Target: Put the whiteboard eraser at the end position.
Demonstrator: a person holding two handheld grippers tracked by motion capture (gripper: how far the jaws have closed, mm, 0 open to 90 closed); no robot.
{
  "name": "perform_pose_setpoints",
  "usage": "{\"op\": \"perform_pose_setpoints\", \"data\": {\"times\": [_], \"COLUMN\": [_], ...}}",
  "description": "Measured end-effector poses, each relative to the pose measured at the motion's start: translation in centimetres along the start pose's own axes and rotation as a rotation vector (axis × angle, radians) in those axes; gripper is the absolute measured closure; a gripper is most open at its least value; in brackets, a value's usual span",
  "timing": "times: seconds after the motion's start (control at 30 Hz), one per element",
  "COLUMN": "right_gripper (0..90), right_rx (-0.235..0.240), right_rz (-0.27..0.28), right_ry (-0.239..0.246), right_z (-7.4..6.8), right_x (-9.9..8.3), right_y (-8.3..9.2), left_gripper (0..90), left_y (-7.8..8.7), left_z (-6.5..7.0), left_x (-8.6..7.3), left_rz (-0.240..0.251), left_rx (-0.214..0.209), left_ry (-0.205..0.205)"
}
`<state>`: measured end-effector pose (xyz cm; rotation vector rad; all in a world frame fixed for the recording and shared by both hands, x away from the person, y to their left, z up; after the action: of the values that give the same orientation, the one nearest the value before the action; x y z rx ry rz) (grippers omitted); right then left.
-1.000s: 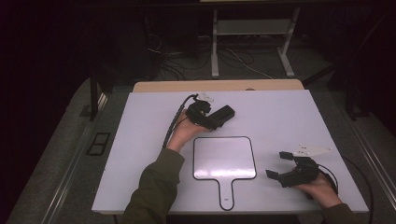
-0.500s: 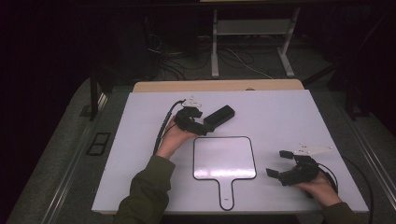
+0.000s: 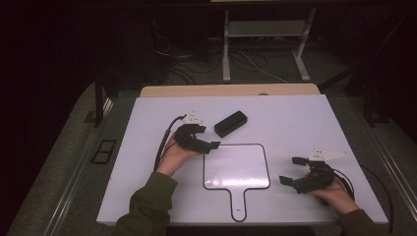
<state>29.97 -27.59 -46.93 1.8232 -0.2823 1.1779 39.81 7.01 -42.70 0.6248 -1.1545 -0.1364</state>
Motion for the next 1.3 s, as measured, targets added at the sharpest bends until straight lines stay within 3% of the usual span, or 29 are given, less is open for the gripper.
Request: {"op": "perform_pose_setpoints", "data": {"times": [0.27, 0.6, 0.83, 1.3], "right_gripper": [0.0, 0.0, 0.0, 0.0], "right_rx": [-0.002, -0.01, -0.013, -0.019], "right_rz": [-0.002, -0.001, -0.003, -0.006], "right_ry": [0.008, 0.01, 0.013, 0.01], "right_z": [-0.5, -0.6, -0.6, -0.7], "right_x": [0.0, -0.1, -0.1, -0.1], "right_y": [0.3, 0.4, 0.4, 0.4], "left_gripper": [12.4, 6.0, 0.0, 0.0], "left_y": [1.4, 3.5, 4.3, 5.6], "left_z": [1.6, 2.4, 3.0, 4.6], "left_x": [-1.6, -3.3, -4.7, -7.2], "left_rz": [0.009, 0.067, 0.067, 0.069], "left_rx": [0.004, 0.032, 0.059, 0.065], "left_ry": [-0.017, -0.015, -0.009, -0.019]}}
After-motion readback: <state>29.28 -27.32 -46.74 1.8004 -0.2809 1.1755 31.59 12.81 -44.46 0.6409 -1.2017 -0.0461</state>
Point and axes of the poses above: each handheld gripper's, and its own axes: y roughly backward along the jaws, x roughly out of its top, z roughly to its right, the point moved 4 cm from there along -y, roughly forward along the jaws, and after that the axes turned 13 degrees about -x, right-handed, at the moved point
